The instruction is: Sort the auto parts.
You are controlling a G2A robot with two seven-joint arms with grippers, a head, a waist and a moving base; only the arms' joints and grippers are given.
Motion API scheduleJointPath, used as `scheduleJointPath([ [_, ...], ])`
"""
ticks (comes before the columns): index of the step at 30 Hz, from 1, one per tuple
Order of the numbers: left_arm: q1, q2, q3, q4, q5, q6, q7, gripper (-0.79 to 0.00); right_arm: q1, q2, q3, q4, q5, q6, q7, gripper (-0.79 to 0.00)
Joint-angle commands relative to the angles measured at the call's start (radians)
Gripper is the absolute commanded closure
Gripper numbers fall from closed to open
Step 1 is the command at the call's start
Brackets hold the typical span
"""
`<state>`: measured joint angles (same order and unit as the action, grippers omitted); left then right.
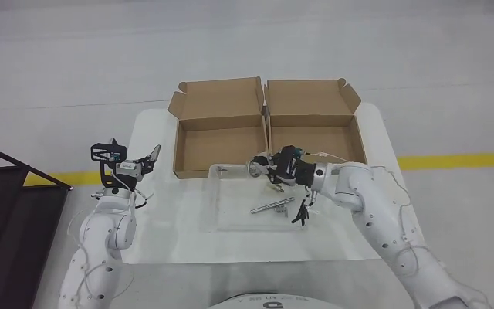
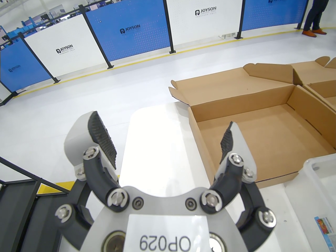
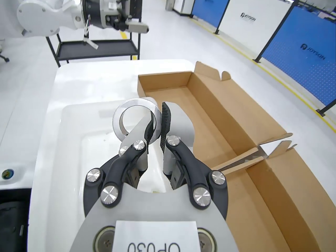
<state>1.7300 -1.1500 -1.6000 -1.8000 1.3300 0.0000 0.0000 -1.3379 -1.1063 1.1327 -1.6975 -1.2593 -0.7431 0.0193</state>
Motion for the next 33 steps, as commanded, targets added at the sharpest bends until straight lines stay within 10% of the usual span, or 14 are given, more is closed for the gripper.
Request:
scheduleJointPath([
  [1, 0.0, 0.0, 0.0, 0.0, 0.0, 0.0, 0.0, -0.785, -0.014, 0.002, 0.016, 0.001, -0.008, 0.013, -0.049, 0.0],
  [33, 0.0, 0.0, 0.0, 0.0, 0.0, 0.0, 0.0, -0.785, -0.026, 0.003, 0.036, 0.029, 0.038, 0.009, -0.124, 0.0],
])
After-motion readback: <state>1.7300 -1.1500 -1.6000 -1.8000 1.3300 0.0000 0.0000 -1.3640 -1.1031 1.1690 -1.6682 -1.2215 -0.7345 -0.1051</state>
